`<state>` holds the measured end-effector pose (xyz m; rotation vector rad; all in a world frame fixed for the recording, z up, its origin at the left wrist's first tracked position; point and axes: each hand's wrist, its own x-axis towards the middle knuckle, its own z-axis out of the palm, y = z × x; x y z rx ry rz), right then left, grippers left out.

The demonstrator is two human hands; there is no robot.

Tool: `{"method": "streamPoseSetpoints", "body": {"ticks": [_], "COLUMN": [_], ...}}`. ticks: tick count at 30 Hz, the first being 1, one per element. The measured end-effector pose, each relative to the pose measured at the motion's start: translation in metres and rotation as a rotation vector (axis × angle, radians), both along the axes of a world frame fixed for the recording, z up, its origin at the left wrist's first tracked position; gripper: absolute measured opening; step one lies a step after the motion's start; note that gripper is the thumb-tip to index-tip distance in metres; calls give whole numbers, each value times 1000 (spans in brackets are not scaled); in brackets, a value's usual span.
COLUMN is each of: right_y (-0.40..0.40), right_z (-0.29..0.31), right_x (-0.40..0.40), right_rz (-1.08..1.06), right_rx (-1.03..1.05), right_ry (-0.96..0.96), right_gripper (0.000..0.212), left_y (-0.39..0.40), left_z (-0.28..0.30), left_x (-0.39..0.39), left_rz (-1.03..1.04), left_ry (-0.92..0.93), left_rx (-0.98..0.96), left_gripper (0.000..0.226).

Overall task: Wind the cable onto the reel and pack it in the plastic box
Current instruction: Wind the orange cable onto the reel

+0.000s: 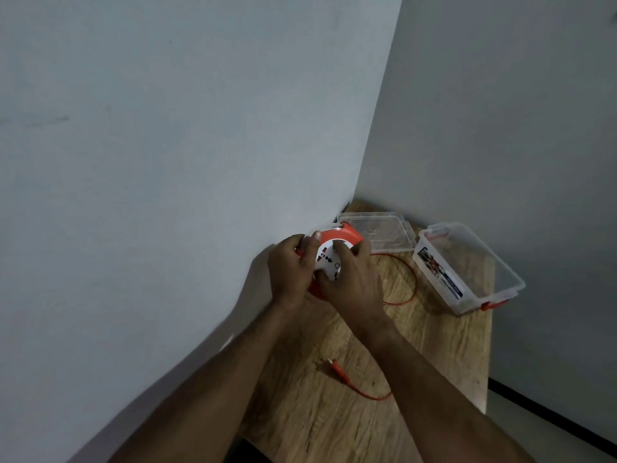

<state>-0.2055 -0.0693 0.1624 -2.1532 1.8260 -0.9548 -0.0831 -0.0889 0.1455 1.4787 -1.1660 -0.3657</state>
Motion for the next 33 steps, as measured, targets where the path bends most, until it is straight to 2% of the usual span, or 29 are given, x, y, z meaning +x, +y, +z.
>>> {"method": "streamPoseSetpoints", "body": {"ticks": [5,9,11,13,14,16,17,19,21,22,24,26,27,29,33], "right_y": [-5,-1,-6,-14,-16,-17,-17,-14,-9,-5,6,17,18,14,3], "right_z": [1,4,6,7,10,19,24,31,32,29,23,18,18,16,5], "right_x": [1,13,17,16,15,10,8,6,3,0,-7,-13,-15,-13,-7], "right_rz": [-22,-189,-379,-491,-411,-159,-124,-185,-310,-342,-344,-243,-192,-128,-52], "right_rx": [18,44,226,535,713,901,918,932,877,805,501,102,-19,-96,-50], "right_ry": [-271,-628,-807,-1187,-1440,-1748,-1806,-1836,-1762,-1623,-1079,-477,-282,-61,161], "right_gripper": [57,55,49,42,43,51,50,47,42,37,24,28,34,45,63], "left_y": [0,3,2,3,2,1,1,0,-1,-1,-3,-5,-5,-4,-1], "left_z": [1,3,1,0,-1,-5,-5,-5,-6,-5,-3,-2,-2,0,1], "left_x": [-1,-7,-10,-13,-13,-12,-11,-8,-8,-7,-6,-4,-4,-7,-14], "left_rz": [20,37,35,17,4,-7,1,28,51,58,61,46,42,28,-7], "left_ry": [4,1,-53,-152,-213,-298,-288,-191,-101,-68,-21,7,12,16,24], "left_rx": [-4,10,-17,-65,-84,-109,-103,-67,-28,-9,9,8,7,4,3], "left_gripper": [42,45,44,40,37,33,33,35,37,38,39,40,40,42,48]}}
